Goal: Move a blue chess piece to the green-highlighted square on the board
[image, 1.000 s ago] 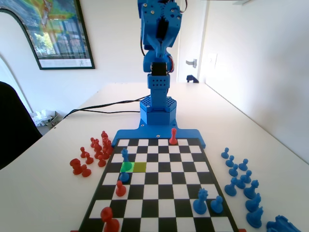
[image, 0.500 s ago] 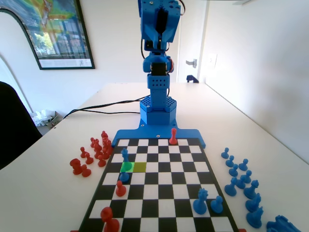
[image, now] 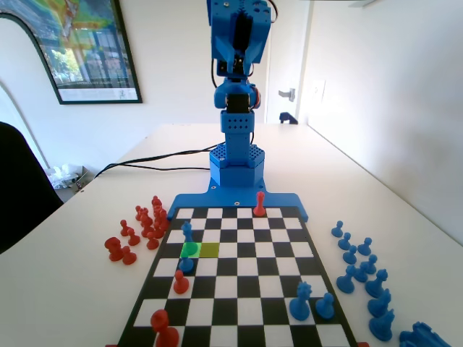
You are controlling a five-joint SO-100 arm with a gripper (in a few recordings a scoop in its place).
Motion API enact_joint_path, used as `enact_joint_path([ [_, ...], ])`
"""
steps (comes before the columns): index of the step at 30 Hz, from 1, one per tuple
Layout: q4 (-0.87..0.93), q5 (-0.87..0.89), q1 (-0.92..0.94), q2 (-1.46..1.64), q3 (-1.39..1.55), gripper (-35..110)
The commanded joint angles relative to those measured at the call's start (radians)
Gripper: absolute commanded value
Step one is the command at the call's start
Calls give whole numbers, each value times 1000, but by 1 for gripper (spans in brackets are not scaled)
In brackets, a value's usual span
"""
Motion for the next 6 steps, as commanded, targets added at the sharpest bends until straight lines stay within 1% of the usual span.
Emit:
enact_joint_path([
  [1, -15, -12, 5, 23, 6, 9],
  [6, -15, -12, 5, 23, 6, 9],
])
